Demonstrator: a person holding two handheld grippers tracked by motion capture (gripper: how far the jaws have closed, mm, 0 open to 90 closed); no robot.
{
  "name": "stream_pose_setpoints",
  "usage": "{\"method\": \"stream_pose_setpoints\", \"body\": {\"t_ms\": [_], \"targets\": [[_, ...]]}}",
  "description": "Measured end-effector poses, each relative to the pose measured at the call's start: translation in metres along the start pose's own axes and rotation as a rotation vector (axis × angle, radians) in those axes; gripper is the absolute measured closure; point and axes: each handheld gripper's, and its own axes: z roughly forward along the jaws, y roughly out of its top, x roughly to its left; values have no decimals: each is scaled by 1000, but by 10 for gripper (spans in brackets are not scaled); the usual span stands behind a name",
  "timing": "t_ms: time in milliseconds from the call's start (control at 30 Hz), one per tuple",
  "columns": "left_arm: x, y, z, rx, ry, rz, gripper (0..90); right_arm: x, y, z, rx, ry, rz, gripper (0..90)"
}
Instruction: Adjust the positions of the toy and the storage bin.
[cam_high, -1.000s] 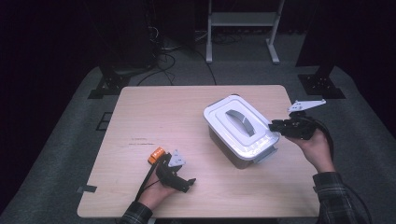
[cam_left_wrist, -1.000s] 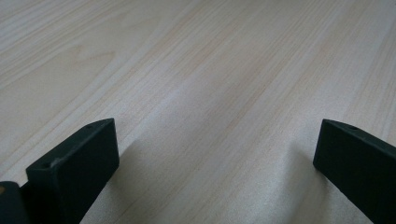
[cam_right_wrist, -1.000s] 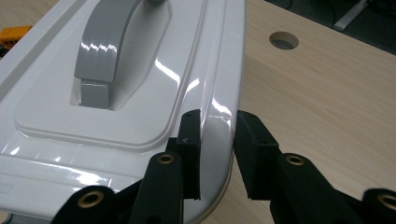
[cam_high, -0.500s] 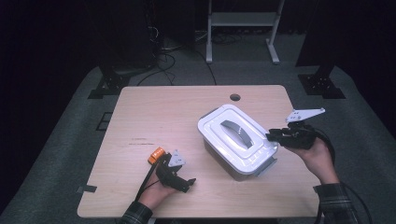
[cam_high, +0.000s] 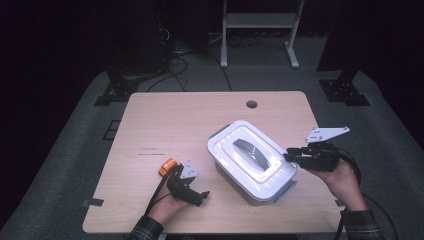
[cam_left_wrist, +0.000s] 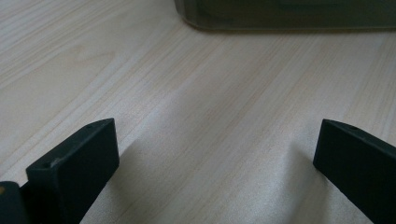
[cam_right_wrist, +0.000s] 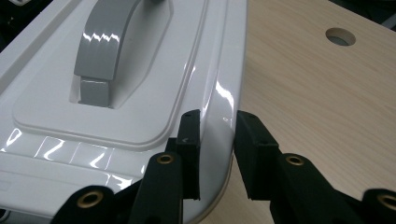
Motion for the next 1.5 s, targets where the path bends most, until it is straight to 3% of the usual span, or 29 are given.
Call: {"method": "stream_pose_setpoints", "body": {"t_ms": [100,167,433,833,1500], "targets": [[0,0,0,0,0,1,0,2,-1,-1,-8,-4,1,704],[0,0,0,0,0,0,0,5,-1,-1,-10,-9,14,588],[0,0,0,1,-1,2,0,16,4,-13,-51,-43,27,467],[1,0,0,0,-2,4,0,33,14,-13,-86,-37,28,246],[0,0,0,1,-1,2,0,61,26,5,-89,-7,9,214]]}}
